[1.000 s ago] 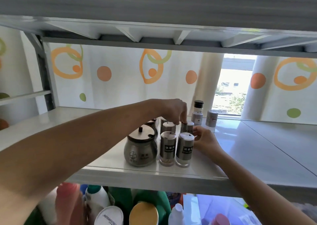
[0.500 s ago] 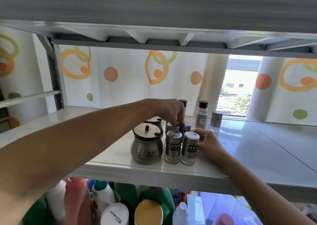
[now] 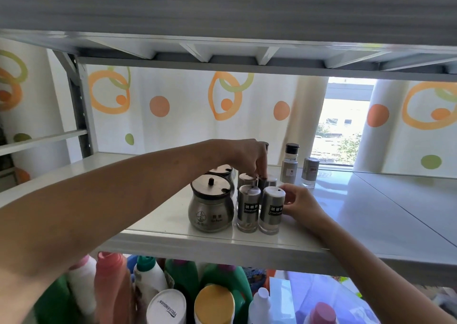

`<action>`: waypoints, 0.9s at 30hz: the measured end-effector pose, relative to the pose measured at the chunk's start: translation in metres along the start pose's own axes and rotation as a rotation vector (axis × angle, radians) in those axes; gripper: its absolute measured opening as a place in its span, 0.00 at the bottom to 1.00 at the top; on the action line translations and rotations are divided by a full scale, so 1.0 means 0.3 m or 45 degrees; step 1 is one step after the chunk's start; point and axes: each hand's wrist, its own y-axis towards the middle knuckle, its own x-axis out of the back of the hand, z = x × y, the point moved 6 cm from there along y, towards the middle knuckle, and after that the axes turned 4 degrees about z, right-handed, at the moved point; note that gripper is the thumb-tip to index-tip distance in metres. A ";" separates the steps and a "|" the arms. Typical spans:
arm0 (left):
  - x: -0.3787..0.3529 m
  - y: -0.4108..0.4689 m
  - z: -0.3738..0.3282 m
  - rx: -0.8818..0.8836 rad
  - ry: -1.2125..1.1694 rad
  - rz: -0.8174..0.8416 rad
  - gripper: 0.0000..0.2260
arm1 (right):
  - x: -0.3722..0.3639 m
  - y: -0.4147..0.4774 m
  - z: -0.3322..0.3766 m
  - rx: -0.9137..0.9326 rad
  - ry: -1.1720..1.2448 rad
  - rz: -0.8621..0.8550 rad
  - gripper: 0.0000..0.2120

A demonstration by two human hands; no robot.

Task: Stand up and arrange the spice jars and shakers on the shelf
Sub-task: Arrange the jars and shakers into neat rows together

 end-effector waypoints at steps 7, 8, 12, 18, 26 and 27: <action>0.029 0.026 0.021 -0.031 -0.183 -0.130 0.14 | 0.043 -0.014 -0.050 -0.073 -0.126 -0.053 0.15; 0.036 0.039 0.029 -0.016 -0.210 -0.164 0.14 | 0.064 -0.011 -0.072 -0.122 -0.180 -0.155 0.15; 0.046 0.123 0.048 0.042 -0.171 -0.256 0.19 | 0.122 0.012 -0.144 -0.364 -0.206 -0.443 0.20; -0.024 0.274 0.053 0.099 -0.046 -0.116 0.27 | 0.122 0.090 -0.199 -0.500 -0.273 -0.496 0.30; -0.039 0.355 0.048 0.128 0.023 -0.115 0.28 | 0.127 0.155 -0.215 -0.527 -0.176 -0.506 0.25; -0.039 0.358 0.053 0.134 -0.001 -0.121 0.29 | 0.126 0.160 -0.215 -0.525 -0.166 -0.501 0.24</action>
